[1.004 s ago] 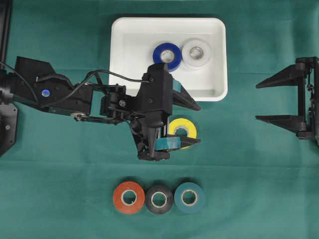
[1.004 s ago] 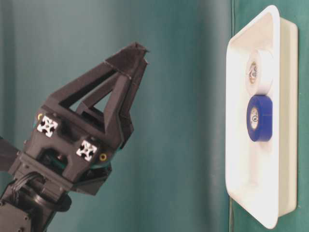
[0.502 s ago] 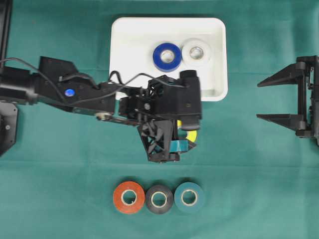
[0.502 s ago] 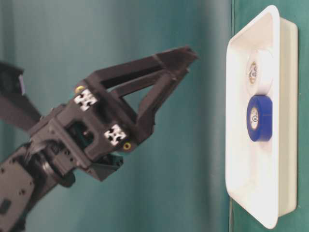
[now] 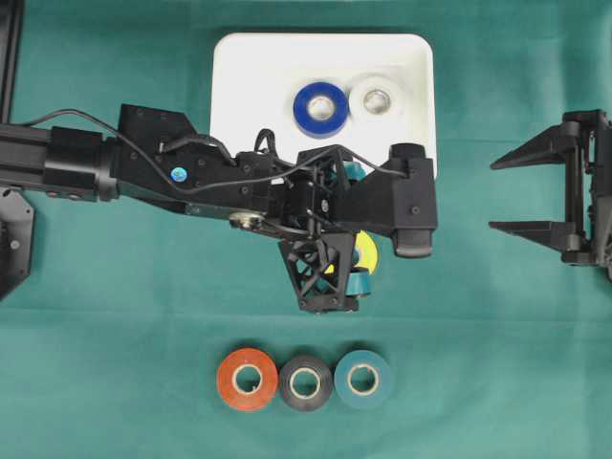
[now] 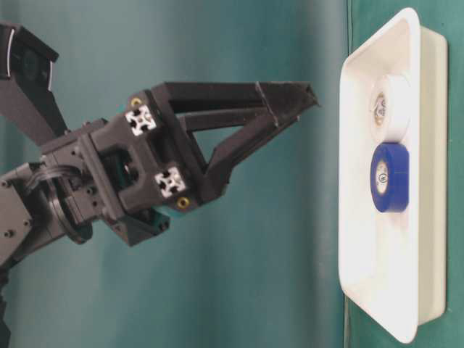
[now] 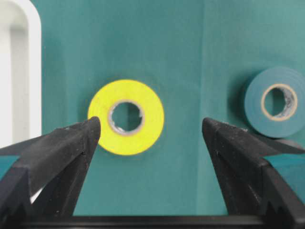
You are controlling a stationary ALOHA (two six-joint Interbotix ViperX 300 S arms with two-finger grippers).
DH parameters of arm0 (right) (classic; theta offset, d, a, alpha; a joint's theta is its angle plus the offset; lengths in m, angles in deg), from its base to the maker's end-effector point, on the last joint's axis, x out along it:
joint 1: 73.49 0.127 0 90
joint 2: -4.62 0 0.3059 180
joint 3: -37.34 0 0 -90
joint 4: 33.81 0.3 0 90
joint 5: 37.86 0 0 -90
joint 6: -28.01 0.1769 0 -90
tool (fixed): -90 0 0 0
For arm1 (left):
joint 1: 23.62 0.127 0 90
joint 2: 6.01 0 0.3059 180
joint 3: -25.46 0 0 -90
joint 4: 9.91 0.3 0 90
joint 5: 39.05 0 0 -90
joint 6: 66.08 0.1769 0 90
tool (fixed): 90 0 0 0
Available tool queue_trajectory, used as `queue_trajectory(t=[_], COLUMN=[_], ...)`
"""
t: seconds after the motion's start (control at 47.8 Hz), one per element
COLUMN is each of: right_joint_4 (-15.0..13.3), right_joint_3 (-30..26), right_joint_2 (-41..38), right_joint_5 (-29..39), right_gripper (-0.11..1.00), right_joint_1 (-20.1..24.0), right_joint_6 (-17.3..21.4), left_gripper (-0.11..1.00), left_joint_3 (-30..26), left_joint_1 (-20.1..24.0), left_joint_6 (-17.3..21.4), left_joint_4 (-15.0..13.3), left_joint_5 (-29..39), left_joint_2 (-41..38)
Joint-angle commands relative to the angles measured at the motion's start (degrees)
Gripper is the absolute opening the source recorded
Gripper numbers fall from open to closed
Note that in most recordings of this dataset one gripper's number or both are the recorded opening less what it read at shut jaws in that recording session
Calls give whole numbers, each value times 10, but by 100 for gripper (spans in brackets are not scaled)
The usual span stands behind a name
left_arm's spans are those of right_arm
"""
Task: Pick up the tape from a random location and place it into the white case.
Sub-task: 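Move the left gripper over the yellow tape roll, then lower the left gripper onto the yellow tape's rim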
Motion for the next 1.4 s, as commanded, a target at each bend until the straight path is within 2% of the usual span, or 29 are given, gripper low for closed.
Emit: queue_trajectory(t=[0.0,1.381], right_joint_4=[-1,-4], right_joint_3=[-15,-15], right_joint_2=[-2,-5], right_joint_5=[-4,-2], right_gripper=[87,87], right_joint_1=[1,1], right_joint_6=[-1,-2], left_gripper=[95,96], left_joint_3=[-17,-10], left_joint_1=[3,-1], left_joint_6=[1,-1], left_joint_4=[2,1], left_joint_5=[0,-1], left_joint_2=[10,-3])
